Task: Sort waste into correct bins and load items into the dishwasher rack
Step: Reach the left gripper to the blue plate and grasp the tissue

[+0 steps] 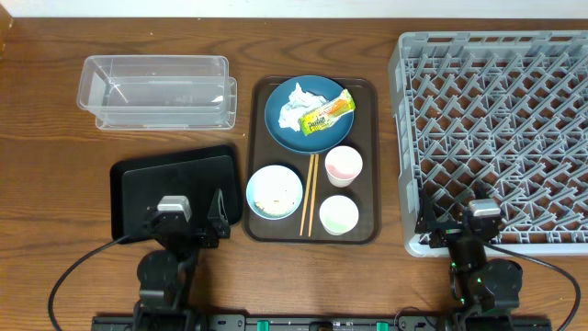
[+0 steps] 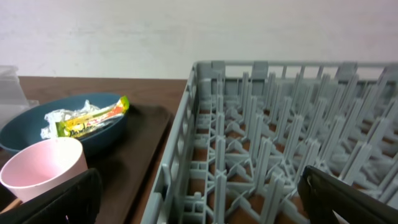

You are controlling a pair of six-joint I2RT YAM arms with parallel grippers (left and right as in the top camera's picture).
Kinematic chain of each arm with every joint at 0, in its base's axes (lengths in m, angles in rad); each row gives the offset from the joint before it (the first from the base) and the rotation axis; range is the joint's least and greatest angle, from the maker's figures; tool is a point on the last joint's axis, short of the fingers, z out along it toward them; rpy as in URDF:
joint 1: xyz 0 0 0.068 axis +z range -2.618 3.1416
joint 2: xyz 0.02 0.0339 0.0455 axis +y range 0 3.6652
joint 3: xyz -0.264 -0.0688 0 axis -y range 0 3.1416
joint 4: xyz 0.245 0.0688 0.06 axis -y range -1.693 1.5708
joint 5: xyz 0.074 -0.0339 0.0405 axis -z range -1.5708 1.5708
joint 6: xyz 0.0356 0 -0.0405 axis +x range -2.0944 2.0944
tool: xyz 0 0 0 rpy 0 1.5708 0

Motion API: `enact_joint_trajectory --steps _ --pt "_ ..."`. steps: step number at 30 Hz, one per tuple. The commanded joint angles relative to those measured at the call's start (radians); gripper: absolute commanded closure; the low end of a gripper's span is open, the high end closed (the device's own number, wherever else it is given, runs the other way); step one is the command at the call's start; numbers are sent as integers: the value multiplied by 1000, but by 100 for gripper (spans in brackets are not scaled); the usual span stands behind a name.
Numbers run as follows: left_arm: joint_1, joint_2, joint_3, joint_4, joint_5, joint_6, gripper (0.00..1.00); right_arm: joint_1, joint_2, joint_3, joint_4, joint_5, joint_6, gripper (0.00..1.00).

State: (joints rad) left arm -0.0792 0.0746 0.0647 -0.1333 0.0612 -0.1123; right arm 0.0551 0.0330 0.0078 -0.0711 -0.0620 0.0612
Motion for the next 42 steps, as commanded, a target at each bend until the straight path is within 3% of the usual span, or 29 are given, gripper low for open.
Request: enact_joint_trajectory --steps 1,6,13,22,26,32,42 --pt "5 77 71 -54 26 -20 5 -8 35 47 -20 1 66 1" --pt "5 253 233 -145 38 -20 5 -8 137 173 -81 1 66 1" --pt "5 544 537 -337 141 -20 5 -8 370 440 -311 -66 66 1" --pt "5 822 865 -868 182 -19 5 -8 641 777 -733 -78 65 1" --pt "5 845 892 -989 179 -24 5 -8 706 864 -868 -77 65 1" --pt "5 845 892 -978 245 -24 5 -8 719 879 -892 -77 65 1" --pt "2 1001 953 -624 286 12 5 -8 720 879 -878 -76 65 1"
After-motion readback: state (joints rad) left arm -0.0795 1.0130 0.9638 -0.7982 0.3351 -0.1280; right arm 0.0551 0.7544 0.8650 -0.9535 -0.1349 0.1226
